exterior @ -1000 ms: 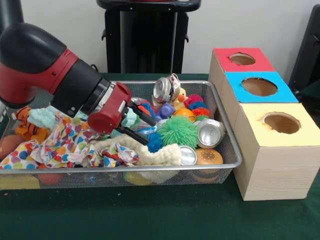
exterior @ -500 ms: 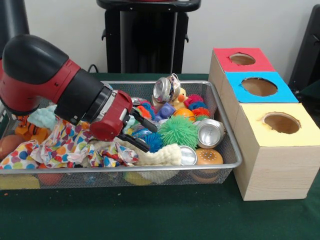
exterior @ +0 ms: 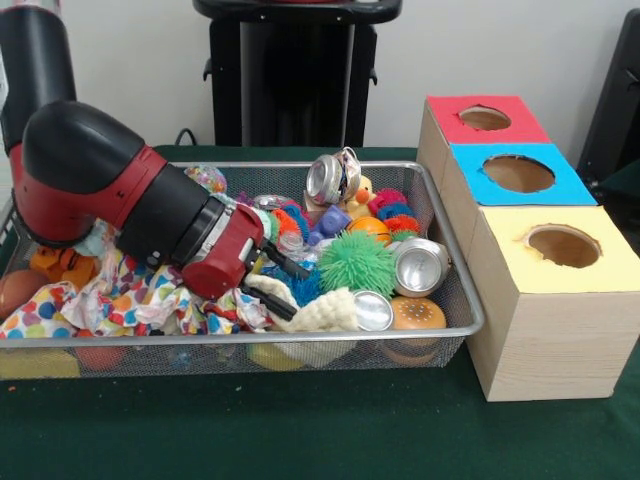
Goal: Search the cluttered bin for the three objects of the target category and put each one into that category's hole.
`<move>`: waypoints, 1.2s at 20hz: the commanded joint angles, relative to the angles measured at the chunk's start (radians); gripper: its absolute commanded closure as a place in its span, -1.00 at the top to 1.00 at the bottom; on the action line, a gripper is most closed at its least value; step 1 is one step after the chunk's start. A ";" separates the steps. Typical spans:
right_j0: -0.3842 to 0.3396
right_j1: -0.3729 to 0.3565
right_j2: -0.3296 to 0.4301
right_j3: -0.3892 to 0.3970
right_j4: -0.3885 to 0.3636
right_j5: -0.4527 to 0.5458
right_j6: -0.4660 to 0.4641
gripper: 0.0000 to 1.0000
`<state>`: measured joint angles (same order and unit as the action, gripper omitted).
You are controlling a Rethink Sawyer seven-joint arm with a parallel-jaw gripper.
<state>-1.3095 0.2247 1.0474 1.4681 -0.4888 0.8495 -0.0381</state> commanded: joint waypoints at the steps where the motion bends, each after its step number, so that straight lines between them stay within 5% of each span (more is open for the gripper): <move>1: -0.008 0.035 -0.036 -0.110 -0.095 -0.056 -0.246 1.00; 9: 0.049 -0.075 -0.076 -0.049 -0.083 -0.035 -0.037 1.00; 24: 0.070 -0.149 -0.088 0.086 -0.054 -0.046 0.056 1.00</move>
<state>-1.2463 0.1129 1.0404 1.5291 -0.5005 0.8487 -0.0441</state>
